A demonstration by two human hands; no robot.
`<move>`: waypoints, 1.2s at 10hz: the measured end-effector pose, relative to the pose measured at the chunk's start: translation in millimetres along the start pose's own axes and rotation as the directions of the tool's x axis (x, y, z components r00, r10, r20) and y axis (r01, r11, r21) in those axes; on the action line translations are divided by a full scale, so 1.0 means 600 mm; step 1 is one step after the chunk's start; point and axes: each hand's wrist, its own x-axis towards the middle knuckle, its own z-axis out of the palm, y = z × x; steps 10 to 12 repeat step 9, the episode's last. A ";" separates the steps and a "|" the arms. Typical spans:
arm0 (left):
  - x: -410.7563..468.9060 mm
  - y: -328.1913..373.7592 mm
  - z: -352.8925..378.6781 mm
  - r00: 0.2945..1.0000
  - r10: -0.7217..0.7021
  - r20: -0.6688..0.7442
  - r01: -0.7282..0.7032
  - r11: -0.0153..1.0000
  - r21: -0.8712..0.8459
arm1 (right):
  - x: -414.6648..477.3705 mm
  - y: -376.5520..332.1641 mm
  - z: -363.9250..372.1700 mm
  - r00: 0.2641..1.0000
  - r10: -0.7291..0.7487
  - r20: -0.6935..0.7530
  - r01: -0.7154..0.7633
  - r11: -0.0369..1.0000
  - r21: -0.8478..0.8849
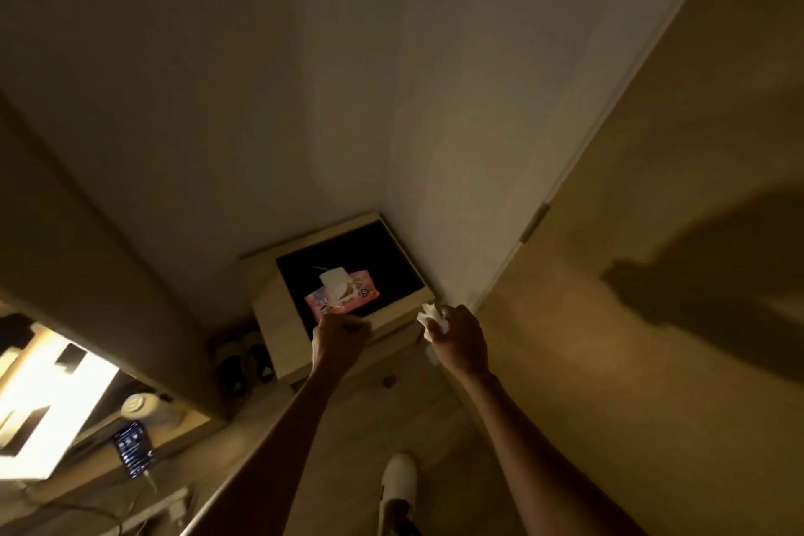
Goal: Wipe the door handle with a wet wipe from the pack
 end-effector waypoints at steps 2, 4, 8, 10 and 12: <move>0.141 -0.026 -0.005 0.991 -0.127 -0.049 0.123 0.989 -0.079 | 0.195 0.016 0.116 0.995 0.039 0.089 -0.041 0.999 0.025; 0.305 -0.071 0.034 0.956 -0.280 -0.093 0.270 0.957 -0.109 | 0.384 0.070 0.267 0.965 0.172 0.199 -0.182 0.983 0.036; 0.465 -0.215 0.098 0.913 -0.403 -0.055 0.392 0.908 -0.148 | 0.535 0.138 0.485 0.912 0.254 0.321 -0.250 0.967 -0.054; 0.468 -0.221 0.092 0.906 -0.418 -0.063 0.403 0.900 -0.166 | 0.537 0.148 0.498 0.904 0.287 0.316 -0.294 0.956 -0.027; 0.468 -0.221 0.092 0.906 -0.418 -0.063 0.403 0.900 -0.166 | 0.537 0.148 0.498 0.904 0.287 0.316 -0.294 0.956 -0.027</move>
